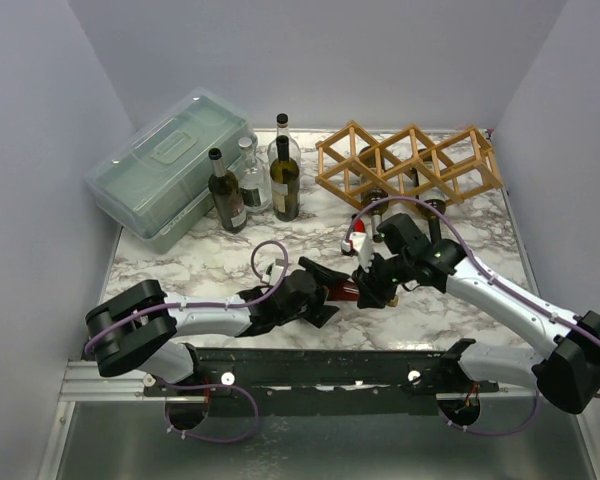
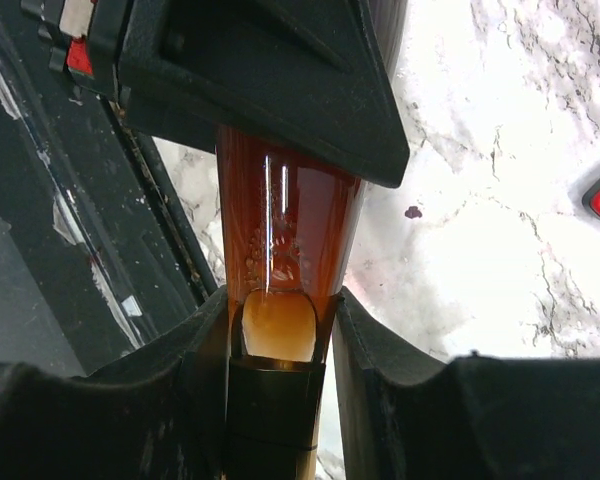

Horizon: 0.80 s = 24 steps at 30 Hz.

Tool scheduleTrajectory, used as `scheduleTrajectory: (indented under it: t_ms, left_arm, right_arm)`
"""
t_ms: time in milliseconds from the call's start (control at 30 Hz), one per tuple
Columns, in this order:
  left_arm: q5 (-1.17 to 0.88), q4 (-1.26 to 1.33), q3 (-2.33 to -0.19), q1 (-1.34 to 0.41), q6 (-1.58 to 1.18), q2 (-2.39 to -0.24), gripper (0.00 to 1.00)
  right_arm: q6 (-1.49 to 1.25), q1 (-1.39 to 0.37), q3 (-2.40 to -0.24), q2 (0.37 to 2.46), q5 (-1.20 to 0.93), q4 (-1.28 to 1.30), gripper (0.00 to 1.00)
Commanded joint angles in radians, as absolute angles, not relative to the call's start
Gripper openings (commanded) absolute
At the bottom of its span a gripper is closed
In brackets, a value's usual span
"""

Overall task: Take the wine bottle off the wine rack
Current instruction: Place the wine bottle at the center of the board.

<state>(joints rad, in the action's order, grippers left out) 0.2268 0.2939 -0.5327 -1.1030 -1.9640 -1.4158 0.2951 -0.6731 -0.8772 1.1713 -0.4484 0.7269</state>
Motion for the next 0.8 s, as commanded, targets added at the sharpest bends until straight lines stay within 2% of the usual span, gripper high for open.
scheduleTrajectory:
  t_ms: [0, 233, 367, 567, 767]
  left_arm:
    - [0.120, 0.244, -0.545, -1.103, -2.121, -1.398, 0.98]
    - [0.049, 0.185, -0.572, -1.102, -2.201, -1.382, 0.99]
    - [0.089, 0.129, -0.577, -1.103, -2.180, -1.320, 0.99]
    - [0.198, -0.133, -0.606, -1.103, -2.120, -1.176, 0.99]
    - [0.236, -0.258, -0.594, -1.103, -2.008, -1.077, 0.99]
  right_arm:
    - [0.329, -0.668, -0.880, 1.107, -0.469, 0.585, 0.00]
    - [0.336, -0.669, -0.856, 1.091, -0.446, 0.567, 0.00]
    - [0.330, -0.669, -0.849, 1.088, -0.435, 0.561, 0.00]
    - [0.320, -0.669, -0.844, 1.085, -0.424, 0.554, 0.00]
    - [0.330, -0.668, -0.855, 1.083, -0.421, 0.565, 0.00]
